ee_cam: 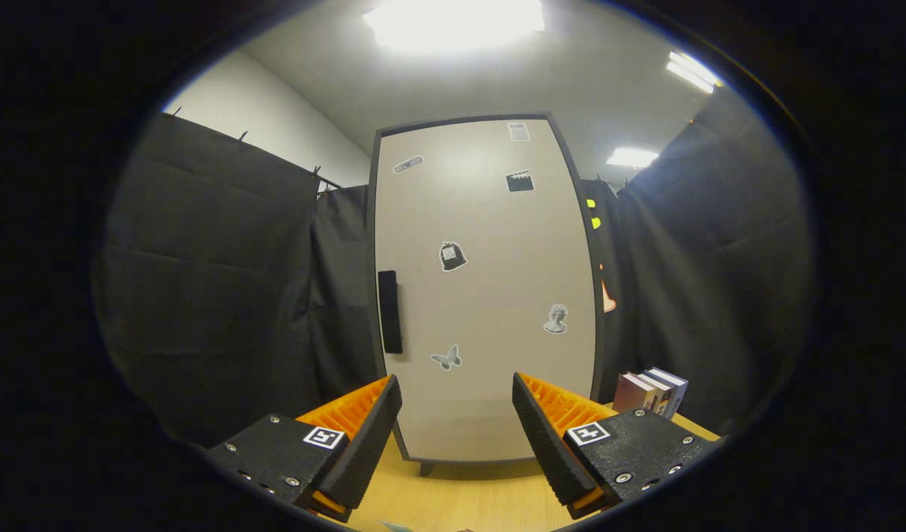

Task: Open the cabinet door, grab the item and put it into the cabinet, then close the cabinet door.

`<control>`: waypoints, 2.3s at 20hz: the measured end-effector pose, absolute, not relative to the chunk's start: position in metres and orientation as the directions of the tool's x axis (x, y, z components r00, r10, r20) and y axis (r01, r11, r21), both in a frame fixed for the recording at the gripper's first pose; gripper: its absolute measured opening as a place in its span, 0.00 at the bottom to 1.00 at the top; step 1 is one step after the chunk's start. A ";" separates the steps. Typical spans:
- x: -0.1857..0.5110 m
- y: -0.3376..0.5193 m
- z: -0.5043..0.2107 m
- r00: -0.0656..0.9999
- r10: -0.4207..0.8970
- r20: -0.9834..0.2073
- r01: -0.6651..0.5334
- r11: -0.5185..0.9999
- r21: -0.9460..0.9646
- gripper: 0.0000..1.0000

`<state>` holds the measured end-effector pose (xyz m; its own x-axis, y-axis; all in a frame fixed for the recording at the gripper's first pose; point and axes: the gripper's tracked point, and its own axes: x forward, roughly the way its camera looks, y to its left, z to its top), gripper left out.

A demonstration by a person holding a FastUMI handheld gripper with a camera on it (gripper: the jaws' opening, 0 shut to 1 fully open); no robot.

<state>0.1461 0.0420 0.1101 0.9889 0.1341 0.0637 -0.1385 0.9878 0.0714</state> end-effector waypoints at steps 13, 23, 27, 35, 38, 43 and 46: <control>0.249 0.123 0.142 0.967 0.246 0.073 -0.250 0.967 0.046 0.93; 0.321 0.155 0.133 0.968 0.251 -0.025 -0.250 0.968 0.015 0.82; 0.335 0.168 0.113 0.949 0.287 -0.130 -0.285 0.958 0.031 0.65; 0.335 0.164 0.109 0.949 0.280 -0.142 -0.275 0.960 0.053 0.20; 0.326 0.163 0.110 0.936 0.318 -0.150 -0.313 0.948 0.055 0.19; 0.310 0.160 0.111 0.907 0.387 -0.169 -0.380 0.922 0.071 0.19; 0.304 0.157 0.110 0.885 0.429 -0.183 -0.418 0.903 0.096 0.19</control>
